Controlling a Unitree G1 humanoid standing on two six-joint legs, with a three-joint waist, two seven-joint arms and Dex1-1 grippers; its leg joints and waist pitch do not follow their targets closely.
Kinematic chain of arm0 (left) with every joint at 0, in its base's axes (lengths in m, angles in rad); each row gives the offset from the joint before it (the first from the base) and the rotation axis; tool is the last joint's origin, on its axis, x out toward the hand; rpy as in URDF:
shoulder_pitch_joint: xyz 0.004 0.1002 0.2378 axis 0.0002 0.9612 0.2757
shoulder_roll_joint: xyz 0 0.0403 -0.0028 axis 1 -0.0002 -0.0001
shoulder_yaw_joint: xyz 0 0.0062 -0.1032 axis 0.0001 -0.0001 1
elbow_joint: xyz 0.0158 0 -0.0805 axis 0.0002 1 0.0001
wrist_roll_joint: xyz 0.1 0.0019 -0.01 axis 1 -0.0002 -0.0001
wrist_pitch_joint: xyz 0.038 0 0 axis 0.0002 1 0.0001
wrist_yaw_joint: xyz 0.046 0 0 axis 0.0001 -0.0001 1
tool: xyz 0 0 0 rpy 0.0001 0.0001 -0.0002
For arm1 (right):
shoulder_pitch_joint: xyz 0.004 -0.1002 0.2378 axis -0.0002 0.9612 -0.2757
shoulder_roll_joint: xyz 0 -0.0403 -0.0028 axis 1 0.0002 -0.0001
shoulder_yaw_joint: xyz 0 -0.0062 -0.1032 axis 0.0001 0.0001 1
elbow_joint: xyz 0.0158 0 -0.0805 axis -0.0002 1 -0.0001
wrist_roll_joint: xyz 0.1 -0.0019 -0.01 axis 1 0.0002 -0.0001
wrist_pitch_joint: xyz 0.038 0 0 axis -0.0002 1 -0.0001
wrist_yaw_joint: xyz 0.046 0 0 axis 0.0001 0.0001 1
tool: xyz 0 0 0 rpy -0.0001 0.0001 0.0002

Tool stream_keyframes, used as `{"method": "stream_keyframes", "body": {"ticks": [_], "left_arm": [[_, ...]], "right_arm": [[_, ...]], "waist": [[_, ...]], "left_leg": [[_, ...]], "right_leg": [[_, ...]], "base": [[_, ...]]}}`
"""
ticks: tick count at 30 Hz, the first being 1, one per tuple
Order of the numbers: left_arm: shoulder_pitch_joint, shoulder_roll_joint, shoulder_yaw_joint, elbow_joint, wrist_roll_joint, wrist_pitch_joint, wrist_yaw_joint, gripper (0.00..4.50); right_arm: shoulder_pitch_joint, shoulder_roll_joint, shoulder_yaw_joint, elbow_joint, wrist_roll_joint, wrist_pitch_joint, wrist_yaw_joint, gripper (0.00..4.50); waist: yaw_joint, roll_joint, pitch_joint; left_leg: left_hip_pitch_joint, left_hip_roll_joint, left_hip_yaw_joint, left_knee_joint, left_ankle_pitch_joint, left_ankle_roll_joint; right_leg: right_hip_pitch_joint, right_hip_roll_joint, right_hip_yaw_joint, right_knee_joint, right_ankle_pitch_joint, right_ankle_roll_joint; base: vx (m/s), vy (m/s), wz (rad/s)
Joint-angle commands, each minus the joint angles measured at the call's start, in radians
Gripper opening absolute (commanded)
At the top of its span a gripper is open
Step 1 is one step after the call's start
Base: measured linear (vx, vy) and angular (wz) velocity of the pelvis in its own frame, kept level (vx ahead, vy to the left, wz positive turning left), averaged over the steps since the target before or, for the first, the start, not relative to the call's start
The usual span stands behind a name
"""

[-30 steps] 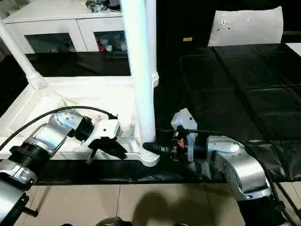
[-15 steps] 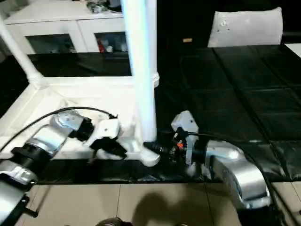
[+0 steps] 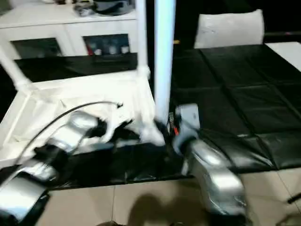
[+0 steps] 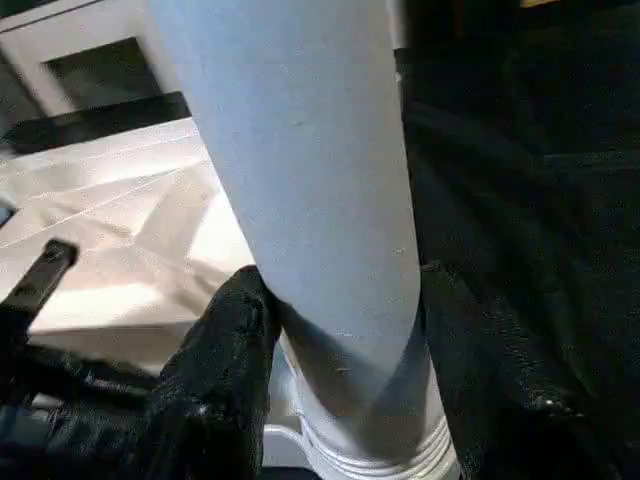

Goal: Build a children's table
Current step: Rotate leg to tighten

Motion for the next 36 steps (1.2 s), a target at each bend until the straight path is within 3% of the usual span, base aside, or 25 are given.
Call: {"method": "stream_keyframes", "body": {"ticks": [1, 3, 6, 7, 8, 10, 12, 15, 17, 18, 20, 22, 23, 27, 28, 31, 33, 34, 35, 36], "left_arm": [[-0.064, -0.005, 0.055, -0.035, -0.012, -0.022, 0.077, 0.0], [-0.064, 0.007, 0.044, -0.037, -0.004, -0.045, 0.053, 0.0], [-0.056, 0.041, 0.021, -0.025, 0.001, -0.101, -0.017, 0.0], [-0.052, 0.052, 0.014, -0.025, 0.001, -0.12, -0.039, 0.0], [-0.048, 0.063, 0.006, -0.025, 0.003, -0.148, -0.06, 0.0], [-0.042, 0.078, 0.001, -0.024, 0.002, -0.151, -0.087, 0.0], [-0.03, 0.097, -0.004, -0.026, 0.006, -0.183, -0.108, 0.0], [-0.022, 0.115, -0.009, -0.024, 0.014, -0.217, -0.12, 0.0], [-0.016, 0.132, -0.015, -0.016, 0.028, -0.243, -0.127, 0.0], [-0.015, 0.135, -0.014, -0.011, 0.03, -0.245, -0.125, 0.0], [-0.013, 0.137, -0.014, -0.01, 0.03, -0.251, -0.125, 0.0], [-0.01, 0.143, -0.015, -0.013, 0.026, -0.25, -0.143, 0.0], [-0.01, 0.15, -0.02, -0.012, 0.026, -0.264, -0.152, 0.0], [-0.017, 0.154, -0.023, 0.009, 0.035, -0.284, -0.152, 0.0], [-0.018, 0.154, -0.023, 0.011, 0.036, -0.285, -0.152, 0.0], [-0.018, 0.15, -0.027, 0.008, 0.033, -0.282, -0.171, 0.0], [-0.02, 0.153, -0.029, 0.01, 0.038, -0.287, -0.169, 0.0], [-0.02, 0.154, -0.03, 0.011, 0.041, -0.289, -0.167, 0.0], [-0.023, 0.149, -0.028, 0.019, 0.039, -0.29, -0.169, 0.0], [-0.025, 0.146, -0.027, 0.023, 0.036, -0.29, -0.171, 0.0]], "right_arm": [[0.017, 0.047, 0.039, 0.056, 0.034, 0.036, 0.007, 2.43], [0.013, 0.051, 0.037, 0.062, 0.022, 0.005, 0.0, 2.6], [0.023, 0.027, 0.032, 0.01, 0.001, -0.008, 0.004, 2.94], [0.031, 0.009, 0.031, -0.018, -0.002, -0.004, 0.014, 3.06], [0.04, -0.011, 0.032, -0.05, -0.001, 0.006, 0.018, 3.15], [0.054, -0.039, 0.031, -0.102, -0.009, 0.035, 0.009, 3.26], [0.086, -0.081, 0.057, -0.2, -0.012, 0.066, 0.031, 3.5], [0.112, -0.104, 0.098, -0.287, -0.014, 0.108, 0.046, 3.72], [0.094, -0.09, 0.153, -0.311, -0.035, 0.128, 0.024, 3.72], [0.084, -0.082, 0.167, -0.31, -0.038, 0.133, 0.014, 3.72], [0.074, -0.075, 0.175, -0.304, -0.042, 0.132, 0.003, 3.72], [0.066, -0.069, 0.182, -0.308, -0.042, 0.138, -0.005, 3.72], [0.059, -0.069, 0.189, -0.322, -0.048, 0.15, -0.011, 3.72], [0.058, -0.072, 0.182, -0.34, -0.052, 0.166, -0.016, 3.72], [0.058, -0.074, 0.182, -0.34, -0.053, 0.167, -0.015, 3.72], [0.057, -0.088, 0.183, -0.342, -0.058, 0.166, -0.011, 3.72], [0.052, -0.089, 0.184, -0.344, -0.06, 0.169, -0.015, 3.72], [0.05, -0.09, 0.185, -0.345, -0.061, 0.17, -0.017, 3.72], [0.047, -0.09, 0.183, -0.344, -0.057, 0.169, -0.019, 3.72], [0.043, -0.095, 0.185, -0.345, -0.061, 0.168, -0.019, 3.72]], "waist": [[-0.008, -0.01, -0.056], [-0.006, -0.011, -0.061], [-0.001, -0.001, -0.078], [0.003, -0.001, -0.087], [0.004, -0.003, -0.093], [0.009, -0.007, -0.09], [0.013, -0.009, -0.086], [0.012, -0.012, -0.079], [0.009, -0.007, -0.07], [0.007, 0.0, -0.066], [0.003, 0.003, -0.063], [0.001, 0.004, -0.065], [-0.002, 0.011, -0.066], [0.001, 0.004, -0.073], [0.002, 0.011, -0.073], [0.002, 0.006, -0.073], [0.002, 0.01, -0.072], [0.001, 0.007, -0.072], [-0.001, 0.015, -0.072], [-0.002, 0.013, -0.073]], "left_leg": [[0.015, 0.1, -0.079, -0.103, -0.417, -0.047], [0.012, 0.101, -0.074, -0.101, -0.363, -0.032], [0.001, 0.101, -0.066, -0.09, -0.196, 0.013], [-0.005, 0.098, -0.064, -0.08, -0.101, 0.048], [-0.008, 0.097, -0.063, -0.07, -0.011, 0.092], [-0.011, 0.095, -0.059, -0.063, 0.024, 0.14], [-0.012, 0.094, -0.055, -0.063, -0.01, 0.154], [-0.01, 0.101, -0.057, -0.072, -0.084, 0.127], [0.0, 0.098, -0.055, -0.079, -0.176, 0.073], [0.003, 0.101, -0.059, -0.084, -0.211, 0.046], [0.012, 0.104, -0.063, -0.09, -0.267, 0.008], [0.011, 0.106, -0.066, -0.093, -0.283, -0.015], [0.011, 0.106, -0.066, -0.094, -0.285, -0.025], [0.004, 0.1, -0.061, -0.088, -0.216, -0.007], [0.004, 0.099, -0.061, -0.086, -0.207, -0.002], [0.003, 0.1, -0.06, -0.085, -0.202, 0.006], [0.005, 0.1, -0.06, -0.085, -0.215, 0.004], [0.005, 0.1, -0.061, -0.086, -0.219, 0.002], [0.006, 0.101, -0.062, -0.086, -0.223, -0.001], [0.006, 0.101, -0.062, -0.086, -0.223, -0.001]], "right_leg": [[0.024, -0.111, 0.075, -0.086, -0.463, -0.081], [0.027, -0.112, 0.08, -0.079, -0.394, -0.102], [0.036, -0.109, 0.084, -0.051, -0.177, -0.156], [0.042, -0.107, 0.081, -0.034, -0.056, -0.173], [0.04, -0.104, 0.081, -0.017, 0.063, -0.192], [0.036, -0.104, 0.081, -0.009, 0.116, -0.212], [0.038, -0.104, 0.079, -0.016, 0.054, -0.207], [0.038, -0.1, 0.076, -0.031, -0.092, -0.172], [0.029, -0.095, 0.075, -0.052, -0.243, -0.148], [0.027, -0.094, 0.075, -0.057, -0.292, -0.137], [0.022, -0.092, 0.077, -0.063, -0.331, -0.123], [0.024, -0.094, 0.08, -0.059, -0.311, -0.123], [0.024, -0.093, 0.082, -0.055, -0.279, -0.128], [0.032, -0.098, 0.086, -0.039, -0.15, -0.164], [0.034, -0.098, 0.086, -0.038, -0.144, -0.166], [0.035, -0.098, 0.084, -0.04, -0.154, -0.165], [0.034, -0.097, 0.083, -0.043, -0.182, -0.161], [0.034, -0.096, 0.083, -0.044, -0.188, -0.158], [0.033, -0.093, 0.082, -0.045, -0.184, -0.155], [0.034, -0.093, 0.082, -0.044, -0.176, -0.155]], "base": [[0.0, 0.0, 0.0], [0.0, 0.0, 0.0], [0.0, 0.0, 0.0], [0.0, 0.0, 0.0], [0.0, 0.0, 0.0], [0.0, 0.0, 0.0], [0.0, 0.0, 0.0], [0.0, 0.0, 0.0], [0.0, 0.0, 0.0], [0.0, 0.0, 0.0], [0.0, 0.0, 0.0], [0.0, 0.0, 0.0], [0.0, 0.0, 0.0], [0.0, 0.0, 0.0], [0.0, 0.0, 0.0], [0.0, 0.0, 0.0], [0.0, 0.0, 0.0], [0.0, 0.0, 0.0], [0.0, 0.0, 0.0], [0.0, 0.0, 0.0]]}}
